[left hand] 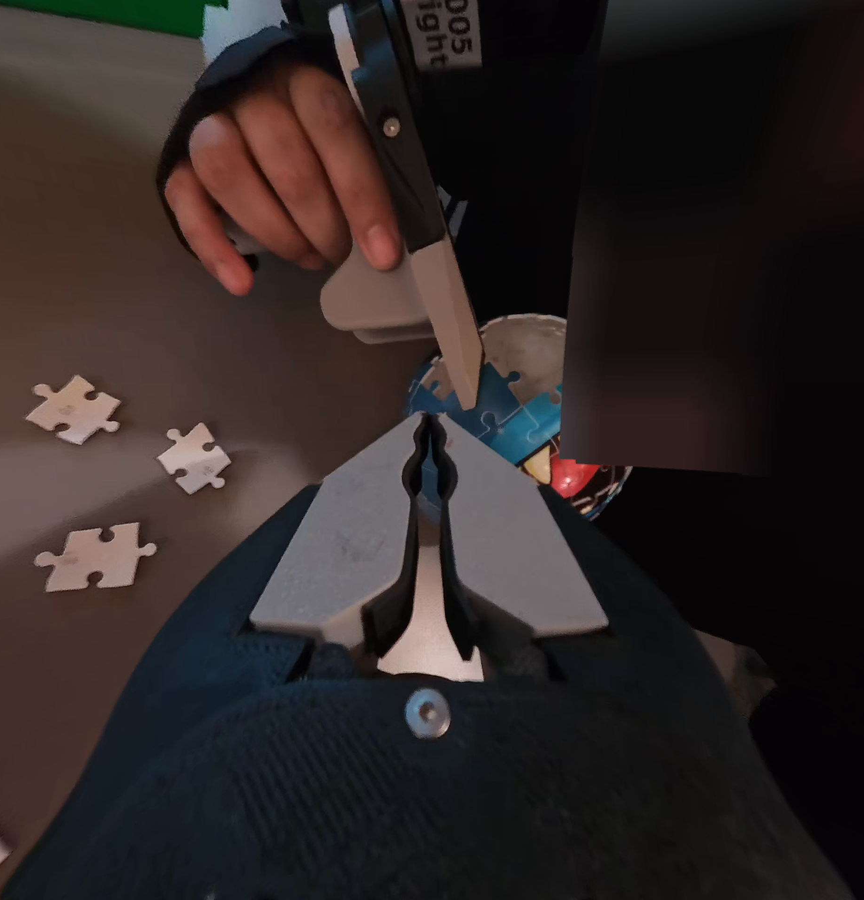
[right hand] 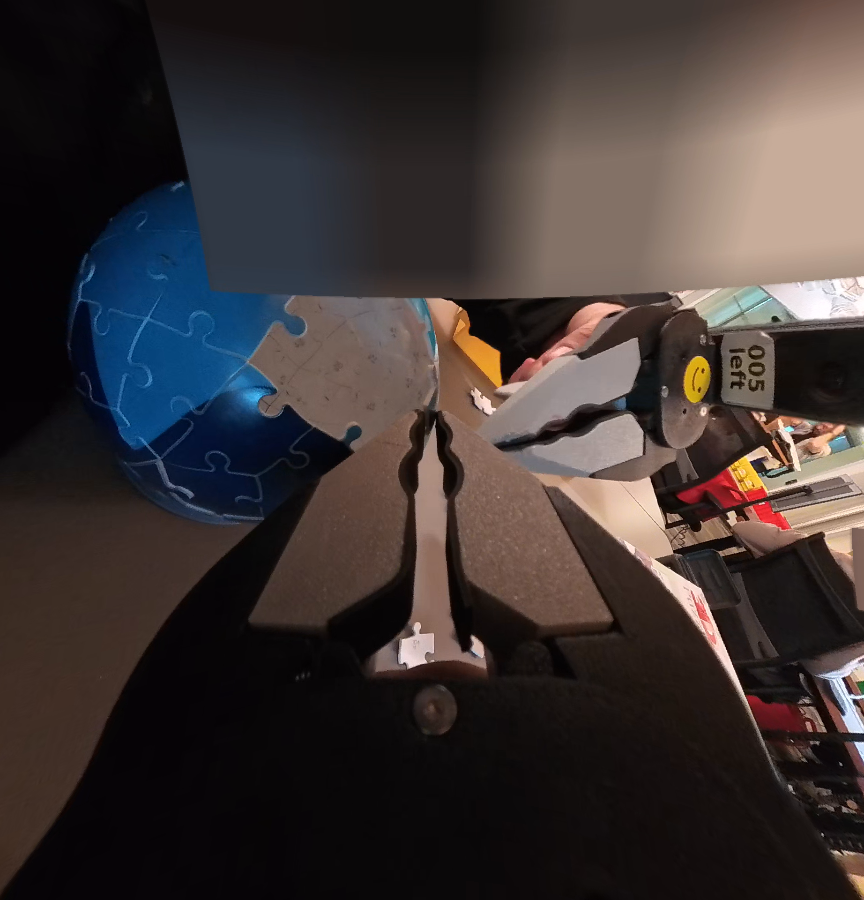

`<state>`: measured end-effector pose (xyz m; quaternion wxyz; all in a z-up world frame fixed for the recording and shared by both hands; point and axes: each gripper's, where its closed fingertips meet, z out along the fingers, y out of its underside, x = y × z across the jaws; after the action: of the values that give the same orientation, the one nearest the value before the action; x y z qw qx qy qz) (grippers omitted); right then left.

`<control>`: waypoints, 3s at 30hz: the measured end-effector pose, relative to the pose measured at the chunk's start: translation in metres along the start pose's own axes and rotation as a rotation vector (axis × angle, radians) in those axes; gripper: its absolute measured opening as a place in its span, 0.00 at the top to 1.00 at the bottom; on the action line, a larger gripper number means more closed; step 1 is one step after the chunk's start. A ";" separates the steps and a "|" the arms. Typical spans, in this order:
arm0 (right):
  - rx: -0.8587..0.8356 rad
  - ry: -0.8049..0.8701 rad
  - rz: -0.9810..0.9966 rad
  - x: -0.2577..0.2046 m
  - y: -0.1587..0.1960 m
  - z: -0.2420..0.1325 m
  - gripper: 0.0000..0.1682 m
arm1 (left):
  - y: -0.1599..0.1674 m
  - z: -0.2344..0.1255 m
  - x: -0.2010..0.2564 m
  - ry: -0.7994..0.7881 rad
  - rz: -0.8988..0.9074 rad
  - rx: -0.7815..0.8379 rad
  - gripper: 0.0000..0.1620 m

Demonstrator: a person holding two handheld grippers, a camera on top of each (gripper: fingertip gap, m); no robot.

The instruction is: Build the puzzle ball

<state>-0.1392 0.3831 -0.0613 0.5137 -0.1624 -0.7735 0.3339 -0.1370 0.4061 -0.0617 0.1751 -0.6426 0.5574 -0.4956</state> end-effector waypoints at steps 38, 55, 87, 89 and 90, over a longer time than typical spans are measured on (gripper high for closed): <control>-0.004 -0.007 -0.008 -0.003 0.002 0.000 1.00 | 0.001 0.002 -0.003 0.041 -0.022 -0.007 1.00; -0.006 -0.008 -0.008 -0.004 0.003 0.000 1.00 | 0.014 0.013 -0.001 0.074 -0.042 -0.079 1.00; -0.008 -0.006 -0.004 -0.005 0.004 -0.001 1.00 | 0.001 0.008 0.013 0.004 0.046 -0.050 1.00; -0.008 -0.007 -0.006 -0.005 0.004 -0.001 1.00 | -0.007 0.001 0.012 -0.004 0.049 -0.014 1.00; -0.009 -0.007 -0.006 -0.005 0.004 -0.001 1.00 | -0.008 -0.002 0.009 -0.018 0.047 -0.009 1.00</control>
<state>-0.1366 0.3837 -0.0671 0.5112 -0.1611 -0.7772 0.3296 -0.1349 0.4015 -0.0510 0.1887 -0.6346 0.5730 -0.4830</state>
